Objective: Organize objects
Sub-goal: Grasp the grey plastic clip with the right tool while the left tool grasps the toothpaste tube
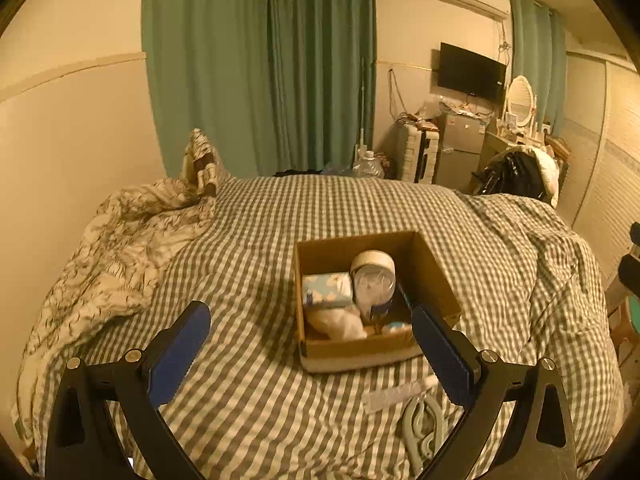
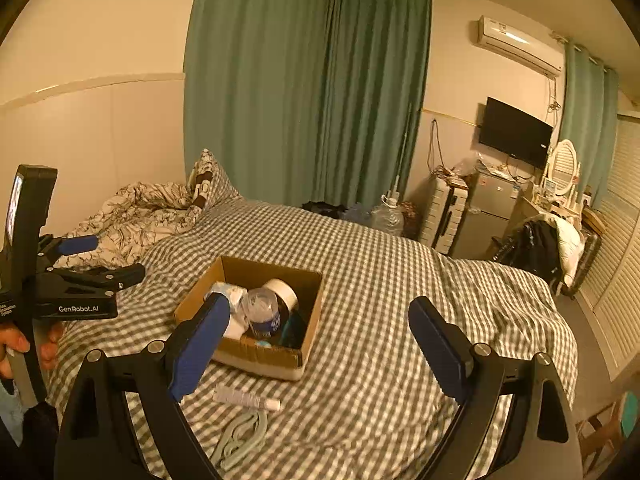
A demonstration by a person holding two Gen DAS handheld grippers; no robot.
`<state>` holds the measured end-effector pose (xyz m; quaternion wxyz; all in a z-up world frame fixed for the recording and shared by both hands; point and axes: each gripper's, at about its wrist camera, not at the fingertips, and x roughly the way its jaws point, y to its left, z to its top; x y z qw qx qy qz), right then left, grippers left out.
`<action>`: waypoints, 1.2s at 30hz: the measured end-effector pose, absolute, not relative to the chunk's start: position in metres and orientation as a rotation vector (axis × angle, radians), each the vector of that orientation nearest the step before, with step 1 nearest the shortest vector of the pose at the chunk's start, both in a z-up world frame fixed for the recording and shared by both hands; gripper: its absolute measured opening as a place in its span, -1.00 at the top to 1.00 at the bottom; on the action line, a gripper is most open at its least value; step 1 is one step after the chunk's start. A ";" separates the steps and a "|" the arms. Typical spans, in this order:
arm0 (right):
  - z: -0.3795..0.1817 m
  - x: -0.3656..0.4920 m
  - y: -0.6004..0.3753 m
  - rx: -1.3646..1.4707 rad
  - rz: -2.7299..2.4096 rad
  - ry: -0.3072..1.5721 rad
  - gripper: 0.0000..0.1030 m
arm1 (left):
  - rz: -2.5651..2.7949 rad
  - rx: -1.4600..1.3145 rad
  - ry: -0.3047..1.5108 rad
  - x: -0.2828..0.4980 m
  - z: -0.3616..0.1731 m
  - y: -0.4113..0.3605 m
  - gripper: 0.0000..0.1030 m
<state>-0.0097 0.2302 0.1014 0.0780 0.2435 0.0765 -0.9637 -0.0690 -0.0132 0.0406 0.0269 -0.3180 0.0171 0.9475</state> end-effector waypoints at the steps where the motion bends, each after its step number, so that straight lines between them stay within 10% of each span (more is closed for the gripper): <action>1: 0.097 -0.005 0.231 0.733 -2.890 0.230 -0.77 | 2.929 -0.997 0.051 -0.066 0.035 -0.013 -1.00; 16: -0.076 -0.029 0.246 1.195 -2.778 0.161 -0.77 | 2.697 -1.324 0.219 -0.070 -0.115 0.040 -1.00; 28: -0.162 -0.057 0.180 1.390 -2.525 0.193 -0.76 | 2.696 -1.326 0.291 -0.080 -0.136 0.014 -1.00; 33: -0.188 -0.074 0.170 1.448 -2.524 0.113 -0.44 | 2.684 -1.377 0.268 -0.087 -0.146 0.010 -1.00; 36: -0.183 -0.070 0.168 1.407 -2.541 0.142 0.16 | 2.682 -1.393 0.259 -0.088 -0.150 0.009 -1.00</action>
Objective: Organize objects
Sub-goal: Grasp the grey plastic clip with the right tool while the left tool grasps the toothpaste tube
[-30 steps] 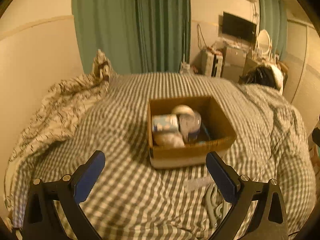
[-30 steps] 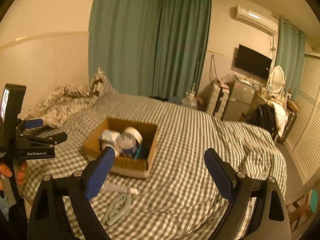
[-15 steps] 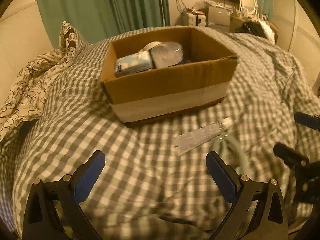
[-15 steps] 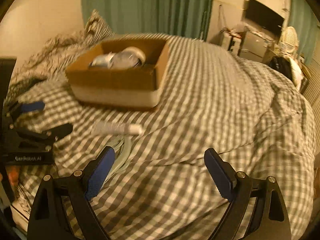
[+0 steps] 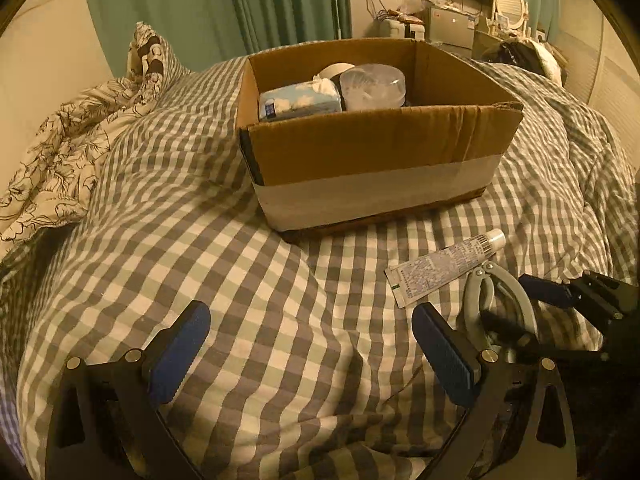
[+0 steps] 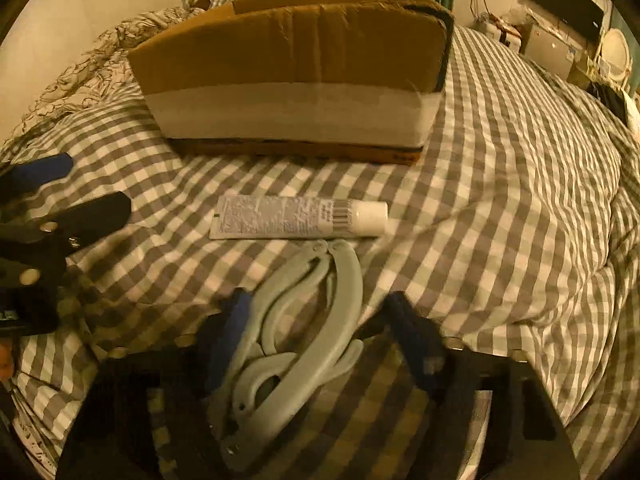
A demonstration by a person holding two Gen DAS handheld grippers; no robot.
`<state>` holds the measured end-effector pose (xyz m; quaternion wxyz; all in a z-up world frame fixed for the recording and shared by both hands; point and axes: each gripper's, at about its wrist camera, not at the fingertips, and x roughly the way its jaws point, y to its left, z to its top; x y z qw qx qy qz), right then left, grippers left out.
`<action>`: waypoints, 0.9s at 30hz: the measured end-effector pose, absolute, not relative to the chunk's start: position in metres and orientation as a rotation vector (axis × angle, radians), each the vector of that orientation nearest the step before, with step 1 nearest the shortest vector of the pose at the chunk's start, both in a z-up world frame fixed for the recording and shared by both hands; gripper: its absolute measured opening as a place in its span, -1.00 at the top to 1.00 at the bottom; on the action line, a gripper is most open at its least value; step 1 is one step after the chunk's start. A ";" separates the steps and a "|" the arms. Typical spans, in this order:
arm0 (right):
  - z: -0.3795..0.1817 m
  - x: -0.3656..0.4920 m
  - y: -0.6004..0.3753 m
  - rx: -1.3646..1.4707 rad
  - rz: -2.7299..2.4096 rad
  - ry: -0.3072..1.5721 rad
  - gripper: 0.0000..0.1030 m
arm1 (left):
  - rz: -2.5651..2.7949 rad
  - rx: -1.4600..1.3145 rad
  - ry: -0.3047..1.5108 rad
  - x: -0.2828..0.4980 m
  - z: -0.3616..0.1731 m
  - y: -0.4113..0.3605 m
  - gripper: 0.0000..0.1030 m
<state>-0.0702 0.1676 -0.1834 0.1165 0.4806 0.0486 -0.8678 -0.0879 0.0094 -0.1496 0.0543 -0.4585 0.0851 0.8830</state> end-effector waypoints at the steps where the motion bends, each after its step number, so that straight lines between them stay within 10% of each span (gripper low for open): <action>1: -0.181 -0.068 0.169 1.404 -2.550 0.157 0.38 | 2.677 -1.394 0.262 -0.088 -0.150 0.011 -1.00; 7: -0.165 -0.058 0.202 1.361 -2.525 -0.002 0.75 | 2.657 -1.414 0.314 -0.090 -0.154 0.025 -1.00; 20: -0.098 -0.061 0.288 1.168 -2.809 -0.004 0.77 | 2.508 -1.365 0.412 -0.124 -0.185 0.097 -0.95; 27: -0.122 -0.069 0.291 1.264 -2.771 -0.029 0.77 | 2.358 -1.284 0.529 -0.127 -0.200 0.126 0.08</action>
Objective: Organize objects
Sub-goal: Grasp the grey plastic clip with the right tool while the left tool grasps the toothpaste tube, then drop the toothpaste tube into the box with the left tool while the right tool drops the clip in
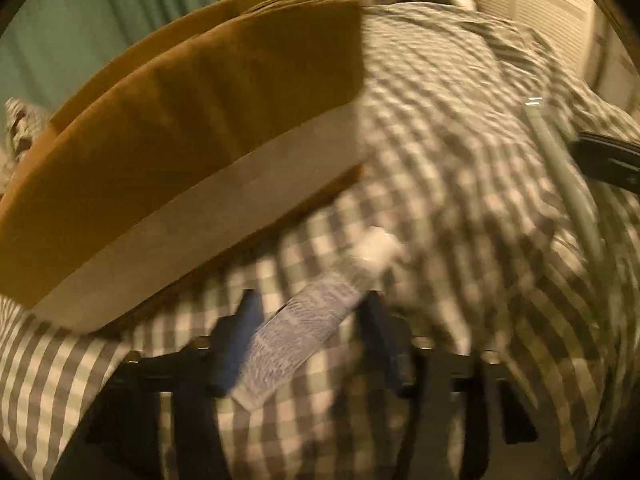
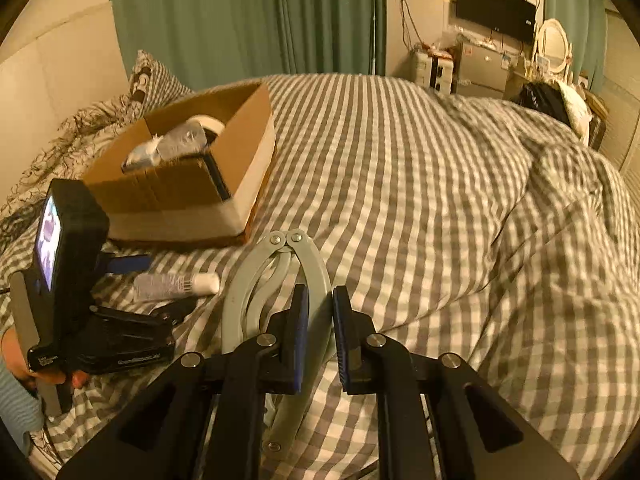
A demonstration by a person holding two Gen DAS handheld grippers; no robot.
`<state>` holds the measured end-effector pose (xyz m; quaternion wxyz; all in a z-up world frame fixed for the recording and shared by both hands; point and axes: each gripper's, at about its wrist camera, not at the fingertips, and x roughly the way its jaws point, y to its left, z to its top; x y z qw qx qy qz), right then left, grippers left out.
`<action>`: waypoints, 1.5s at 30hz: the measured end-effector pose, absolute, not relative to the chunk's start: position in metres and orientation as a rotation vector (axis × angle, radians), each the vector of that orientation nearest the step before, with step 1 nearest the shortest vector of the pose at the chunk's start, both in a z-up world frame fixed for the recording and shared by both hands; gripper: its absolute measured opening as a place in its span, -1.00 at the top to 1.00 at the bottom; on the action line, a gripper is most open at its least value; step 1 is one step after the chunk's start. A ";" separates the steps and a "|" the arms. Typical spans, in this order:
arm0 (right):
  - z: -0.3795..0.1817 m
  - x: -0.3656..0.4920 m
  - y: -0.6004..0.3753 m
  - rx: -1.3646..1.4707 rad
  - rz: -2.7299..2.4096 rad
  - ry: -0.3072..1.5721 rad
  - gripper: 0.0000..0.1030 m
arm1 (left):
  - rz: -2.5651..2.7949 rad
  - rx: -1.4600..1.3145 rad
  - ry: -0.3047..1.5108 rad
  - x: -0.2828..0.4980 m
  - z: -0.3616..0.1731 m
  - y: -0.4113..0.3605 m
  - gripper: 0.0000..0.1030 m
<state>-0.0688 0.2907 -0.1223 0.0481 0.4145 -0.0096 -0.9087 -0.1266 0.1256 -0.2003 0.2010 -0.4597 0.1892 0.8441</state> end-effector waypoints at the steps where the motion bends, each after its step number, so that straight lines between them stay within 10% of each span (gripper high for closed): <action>1: -0.123 -0.069 0.287 1.262 -2.762 -0.024 0.77 | 2.345 -1.271 0.527 -0.124 -0.199 0.126 0.23; 7: -0.123 -0.061 0.281 1.254 -2.746 -0.006 0.77 | 2.317 -1.258 0.473 -0.107 -0.180 0.120 0.58; 30: 0.038 -0.121 0.215 0.761 -2.787 0.195 0.77 | 2.668 -1.001 0.161 -0.153 0.010 0.045 0.60; 45: -0.029 -0.237 0.180 0.961 -2.752 0.309 0.76 | 2.700 -1.171 0.135 -0.240 -0.069 0.032 0.59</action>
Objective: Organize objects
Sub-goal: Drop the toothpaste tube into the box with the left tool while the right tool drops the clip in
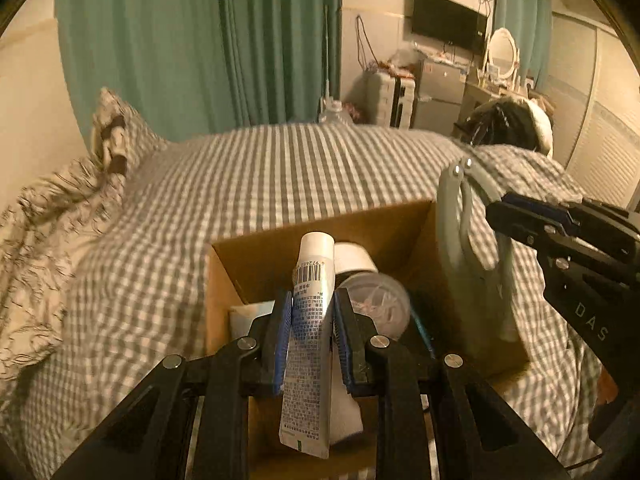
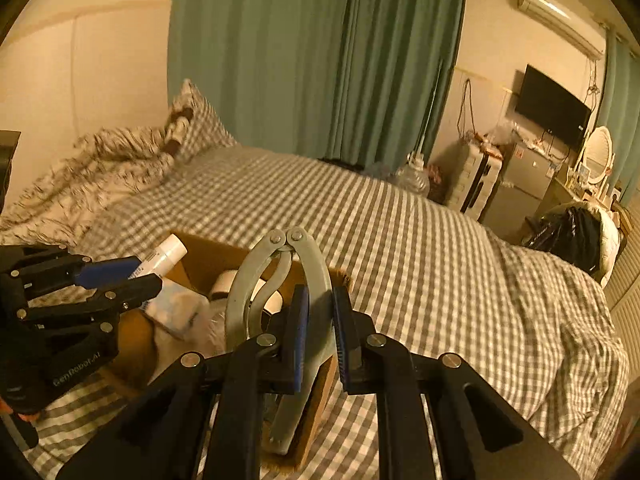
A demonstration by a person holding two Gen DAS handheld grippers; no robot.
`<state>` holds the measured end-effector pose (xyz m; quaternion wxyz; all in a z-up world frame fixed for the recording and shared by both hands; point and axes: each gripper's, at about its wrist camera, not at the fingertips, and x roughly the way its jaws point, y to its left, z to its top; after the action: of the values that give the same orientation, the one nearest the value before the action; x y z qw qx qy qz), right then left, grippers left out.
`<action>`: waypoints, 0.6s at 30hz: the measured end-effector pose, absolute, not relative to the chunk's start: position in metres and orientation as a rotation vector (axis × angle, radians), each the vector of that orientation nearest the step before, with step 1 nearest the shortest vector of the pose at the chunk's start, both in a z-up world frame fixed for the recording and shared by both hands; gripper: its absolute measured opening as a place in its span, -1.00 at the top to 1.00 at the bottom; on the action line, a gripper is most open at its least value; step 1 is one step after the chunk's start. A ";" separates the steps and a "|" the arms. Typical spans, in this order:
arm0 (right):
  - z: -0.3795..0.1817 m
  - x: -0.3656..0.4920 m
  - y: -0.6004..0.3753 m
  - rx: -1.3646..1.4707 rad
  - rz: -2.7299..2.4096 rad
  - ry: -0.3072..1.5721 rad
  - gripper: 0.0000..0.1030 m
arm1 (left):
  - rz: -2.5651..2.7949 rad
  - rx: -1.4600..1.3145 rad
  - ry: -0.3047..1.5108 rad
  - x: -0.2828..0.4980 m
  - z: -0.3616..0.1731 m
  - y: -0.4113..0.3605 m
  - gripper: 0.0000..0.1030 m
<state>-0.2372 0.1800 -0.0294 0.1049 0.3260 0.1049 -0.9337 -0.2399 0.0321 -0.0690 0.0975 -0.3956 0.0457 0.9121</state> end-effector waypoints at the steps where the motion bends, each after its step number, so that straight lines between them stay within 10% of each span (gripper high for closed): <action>1: -0.035 -0.242 0.180 0.970 -2.745 0.310 0.76 | 2.689 -1.186 0.137 -0.243 -0.075 0.032 0.59; 11: -0.044 -0.254 0.189 0.942 -2.753 0.194 0.47 | 2.638 -1.225 0.079 -0.254 -0.092 0.030 0.48; 15: -0.024 -0.239 0.194 0.899 -2.784 0.165 0.16 | 2.691 -1.165 0.067 -0.242 -0.069 0.031 -0.39; 18: -0.003 -0.220 0.198 0.862 -2.813 0.159 0.01 | 2.718 -1.106 0.043 -0.229 -0.044 0.029 -0.48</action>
<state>-0.2199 0.1983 -0.0032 0.0975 0.2911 0.0537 -0.9502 -0.2288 0.0292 -0.0440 0.1032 -0.3748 0.0146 0.9212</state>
